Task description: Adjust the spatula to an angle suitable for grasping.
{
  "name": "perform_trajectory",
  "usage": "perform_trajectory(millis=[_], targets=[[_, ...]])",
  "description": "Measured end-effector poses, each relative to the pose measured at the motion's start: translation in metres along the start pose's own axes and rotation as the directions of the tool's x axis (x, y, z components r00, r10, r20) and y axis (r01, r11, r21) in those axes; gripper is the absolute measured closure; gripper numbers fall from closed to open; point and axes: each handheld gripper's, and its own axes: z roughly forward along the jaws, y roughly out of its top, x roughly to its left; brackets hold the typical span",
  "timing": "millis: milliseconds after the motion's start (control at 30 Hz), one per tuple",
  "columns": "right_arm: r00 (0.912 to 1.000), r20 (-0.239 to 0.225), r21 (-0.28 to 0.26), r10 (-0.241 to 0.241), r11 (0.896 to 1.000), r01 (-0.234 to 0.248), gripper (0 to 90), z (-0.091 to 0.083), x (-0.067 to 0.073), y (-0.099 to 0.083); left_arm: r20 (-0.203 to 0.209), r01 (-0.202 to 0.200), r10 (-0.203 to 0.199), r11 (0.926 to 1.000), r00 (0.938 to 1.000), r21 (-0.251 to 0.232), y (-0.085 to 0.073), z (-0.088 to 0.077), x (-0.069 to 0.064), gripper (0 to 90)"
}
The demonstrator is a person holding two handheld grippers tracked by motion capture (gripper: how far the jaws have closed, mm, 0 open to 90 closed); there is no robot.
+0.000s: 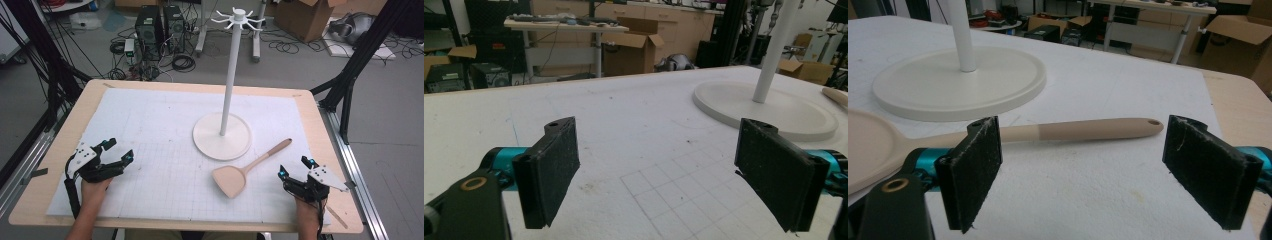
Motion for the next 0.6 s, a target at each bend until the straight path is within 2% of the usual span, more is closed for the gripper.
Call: perform_trajectory(millis=[400,533,600], targets=[[0.9999,-0.004,0.008,-0.012,1.000,0.013,14.5,0.0004,-0.0001,0.0005,-0.008,-0.004,0.004,1.0000,1.0000,-0.002,0.0000,0.0007,-0.0008,18.5],[0.9991,-0.031,0.003,0.029,1.000,-0.029,14.5,0.0000,-0.0045,0.0008,-0.010,-0.004,0.004,1.0000,0.9999,0.000,0.0001,0.0008,-0.0008,18.5],[0.9982,-0.034,0.017,0.050,0.999,-0.049,14.5,0.0008,-0.0053,0.0017,-0.011,-0.003,0.003,1.0000,0.9999,0.001,0.0001,0.0009,-0.0009,18.6]])
